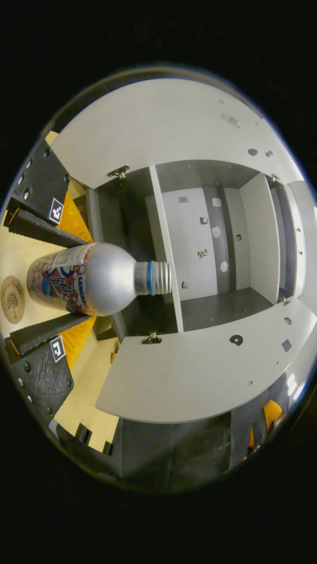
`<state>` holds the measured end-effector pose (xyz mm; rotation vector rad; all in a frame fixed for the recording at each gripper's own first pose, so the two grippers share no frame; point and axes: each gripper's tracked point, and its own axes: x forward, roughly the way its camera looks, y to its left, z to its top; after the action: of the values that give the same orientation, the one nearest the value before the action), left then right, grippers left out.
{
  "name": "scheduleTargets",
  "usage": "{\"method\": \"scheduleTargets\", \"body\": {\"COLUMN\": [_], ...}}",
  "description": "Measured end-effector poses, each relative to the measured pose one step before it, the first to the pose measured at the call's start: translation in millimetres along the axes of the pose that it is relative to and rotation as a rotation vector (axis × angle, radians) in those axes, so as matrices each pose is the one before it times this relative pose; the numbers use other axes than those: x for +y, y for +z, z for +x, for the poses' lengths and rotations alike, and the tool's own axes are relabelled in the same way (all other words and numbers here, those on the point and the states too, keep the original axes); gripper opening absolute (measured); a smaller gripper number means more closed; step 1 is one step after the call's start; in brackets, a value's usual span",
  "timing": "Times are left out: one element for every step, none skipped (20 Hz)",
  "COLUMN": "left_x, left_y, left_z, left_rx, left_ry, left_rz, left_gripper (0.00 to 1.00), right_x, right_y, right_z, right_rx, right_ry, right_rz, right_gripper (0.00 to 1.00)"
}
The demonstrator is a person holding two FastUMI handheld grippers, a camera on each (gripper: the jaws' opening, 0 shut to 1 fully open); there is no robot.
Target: Grasp the bottle in the cabinet with the left hand and place it on the coaster, then close the right door with the right hand and the left door with the left hand.
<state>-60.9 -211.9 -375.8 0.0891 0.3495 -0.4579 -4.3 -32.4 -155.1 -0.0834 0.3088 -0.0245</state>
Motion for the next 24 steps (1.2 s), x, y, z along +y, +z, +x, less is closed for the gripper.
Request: {"method": "scheduleTargets", "body": {"left_x": [-3.05,-3.26,-4.46,-3.25,-5.23,-4.12,-2.34,-1.73,-1.63,-0.88,-0.43,-1.23,0.25,0.11,-0.35,0.46,-0.03,0.48,-0.80,1.46,-0.53,-0.78,1.37,-0.26], "left_y": [-8.96,-7.56,-8.87,-6.14,-10.21,-8.49,-6.80,-5.99,-5.49,-5.71,-6.62,-5.48,-5.25,-3.13,-2.70,-3.20,-4.24,-3.98,-2.18,-1.85,0.68,0.49,-1.50,0.10], "left_z": [-2.43,-1.03,-1.67,-0.78,-1.75,-1.74,0.28,-0.35,1.04,0.88,1.22,1.09,0.81,1.93,0.62,1.82,0.27,1.28,0.44,1.16,-0.52,1.30,-1.37,-0.61], "left_rx": [0.01340,0.01073,0.01156,-0.00825,0.01500,0.00644,0.01035,0.00692,0.00601,0.00941,0.00884,0.00977,0.00868,0.00196,0.00107,0.00589,0.00912,0.01076,0.00425,0.00276,-0.00609,0.00149,-0.00273,0.00155], "left_ry": [-0.00508,-0.00816,-0.00724,-0.00710,-0.01206,-0.00801,-0.00581,-0.00279,-0.00233,-0.00362,-0.00093,-0.00490,0.00067,-0.00213,-0.00147,-0.00136,0.00201,-0.00014,-0.00042,0.00283,0.00059,-0.00361,-0.00032,0.00121], "left_rz": [0.00125,0.00362,0.00377,0.00473,0.00056,0.00236,0.00212,0.00232,-0.00290,-0.00778,-0.00936,-0.00808,-0.00136,0.00104,0.00366,0.00219,-0.00307,-0.00975,-0.00423,-0.00286,-0.00239,0.00111,0.00292,-0.00494], "left_gripper": [0.81,0.81,0.81,0.81,0.77,0.81,0.77,0.77,0.77,0.77,0.77,0.77,0.77,0.78,0.77,0.77,0.77,0.78,0.77,0.81,0.77,0.82,0.77,0.78], "right_x": [1.22,1.17,1.12,1.56,1.12,0.90,0.69,0.72,0.86,1.46,1.54,1.96,2.21,2.16,3.26,3.32,3.33,2.65,3.31,2.96,1.90,2.38,2.79,2.51], "right_y": [-1.35,-1.83,-0.37,-0.71,-0.64,-1.18,-0.03,-0.63,-0.05,-0.20,-0.89,-3.13,-1.80,-0.50,0.00,-0.53,1.69,0.77,1.39,-0.39,-1.38,-1.75,-0.87,-0.17], "right_z": [-0.42,-1.27,-0.54,-0.19,-0.11,-0.64,-0.68,-0.63,-0.99,-1.41,-0.05,-0.28,-1.56,-1.52,-0.80,-0.12,-0.84,0.04,0.48,0.04,0.05,-0.09,-0.92,0.11], "right_rx": [0.00742,0.00785,0.00431,0.00506,0.00476,0.00588,0.00478,0.00403,0.00368,-0.00003,0.00261,0.00894,0.00490,0.00150,0.00274,0.00245,-0.00177,-0.00254,-0.00348,-0.00050,0.00327,0.00415,0.00276,0.00045], "right_ry": [0.00031,-0.00193,-0.00118,-0.00052,0.00028,-0.00177,-0.00137,-0.00233,-0.00326,-0.00068,-0.00213,0.00106,0.00036,0.00351,0.00371,0.00384,0.00568,0.00276,0.00867,0.00374,0.00339,0.00399,0.00514,0.00639], "right_rz": [-0.00126,-0.00189,-0.00166,-0.00134,-0.00046,-0.00069,-0.00086,0.00030,-0.00100,-0.00083,-0.00579,-0.00893,-0.00499,-0.00344,-0.00406,-0.00472,-0.00265,-0.00262,-0.00093,-0.00475,-0.00652,-0.00390,-0.00320,-0.00162], "right_gripper": [0.95,0.98,0.98,0.98,0.95,0.99,0.99,0.99,0.99,0.98,0.95,0.95,0.95,0.98,0.98,0.99,0.99,0.99,0.99,0.99,0.98,0.99,0.99,0.99]}}
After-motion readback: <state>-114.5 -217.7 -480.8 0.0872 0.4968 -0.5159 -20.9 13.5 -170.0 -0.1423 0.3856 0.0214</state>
